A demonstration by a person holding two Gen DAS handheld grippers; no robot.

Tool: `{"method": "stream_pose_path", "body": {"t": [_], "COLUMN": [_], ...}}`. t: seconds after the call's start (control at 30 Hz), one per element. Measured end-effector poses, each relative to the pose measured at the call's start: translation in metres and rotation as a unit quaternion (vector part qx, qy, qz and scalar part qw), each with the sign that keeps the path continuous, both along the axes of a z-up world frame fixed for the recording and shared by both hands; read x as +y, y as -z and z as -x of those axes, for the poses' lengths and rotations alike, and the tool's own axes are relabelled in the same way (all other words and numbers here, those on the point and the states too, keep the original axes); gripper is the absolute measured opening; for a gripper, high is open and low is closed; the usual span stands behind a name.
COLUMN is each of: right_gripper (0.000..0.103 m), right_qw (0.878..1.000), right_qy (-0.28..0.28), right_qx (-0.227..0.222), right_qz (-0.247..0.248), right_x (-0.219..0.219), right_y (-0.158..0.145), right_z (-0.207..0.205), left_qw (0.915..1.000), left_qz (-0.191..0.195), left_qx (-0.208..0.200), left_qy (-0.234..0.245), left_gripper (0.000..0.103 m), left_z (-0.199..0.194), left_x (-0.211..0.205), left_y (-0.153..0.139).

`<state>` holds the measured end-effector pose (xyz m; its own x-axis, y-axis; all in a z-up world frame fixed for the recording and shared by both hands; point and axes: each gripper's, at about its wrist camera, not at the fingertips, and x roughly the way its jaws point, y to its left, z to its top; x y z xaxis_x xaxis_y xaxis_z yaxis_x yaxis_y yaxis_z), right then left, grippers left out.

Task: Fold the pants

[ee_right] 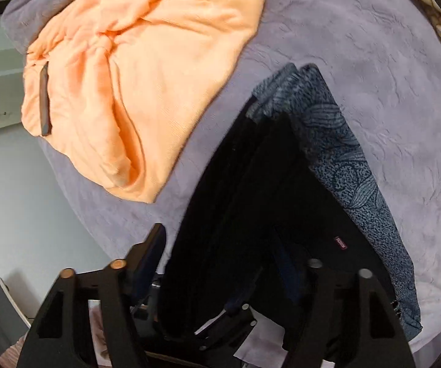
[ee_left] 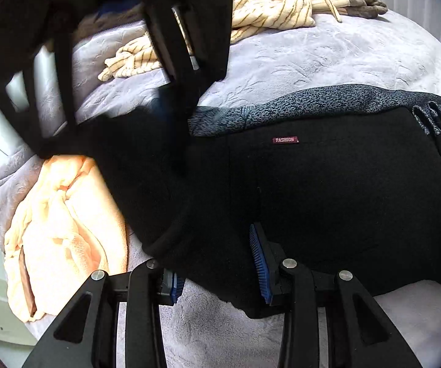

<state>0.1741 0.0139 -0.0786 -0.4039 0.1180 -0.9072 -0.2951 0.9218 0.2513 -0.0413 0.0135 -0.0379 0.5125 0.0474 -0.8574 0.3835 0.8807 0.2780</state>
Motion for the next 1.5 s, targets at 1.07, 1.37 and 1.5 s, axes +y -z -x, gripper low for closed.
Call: {"method": "stream_pose_path", "body": {"t": [1.07, 1.37, 1.5], "right_gripper": [0.018, 0.031, 0.014], "right_qw": [0.849, 0.817, 0.836], "right_qy": [0.458, 0.48, 0.464], "right_qx": [-0.176, -0.144, -0.154], "right_qz": [-0.197, -0.285, -0.25], "right_x": [-0.511, -0.513, -0.502], "right_y": [-0.03, -0.03, -0.038], "right_z": [0.273, 0.287, 0.28], "left_qw": [0.966, 0.978, 0.9878], "left_qz": [-0.015, 0.065, 0.069], "left_qx": [0.018, 0.071, 0.087], "left_qy": [0.258, 0.185, 0.109], "left_gripper": [0.042, 0.078, 0.078], "left_z": [0.146, 0.121, 0.077], "left_x": [-0.337, -0.249, -0.209], "left_y": [-0.037, -0.081, -0.081]}}
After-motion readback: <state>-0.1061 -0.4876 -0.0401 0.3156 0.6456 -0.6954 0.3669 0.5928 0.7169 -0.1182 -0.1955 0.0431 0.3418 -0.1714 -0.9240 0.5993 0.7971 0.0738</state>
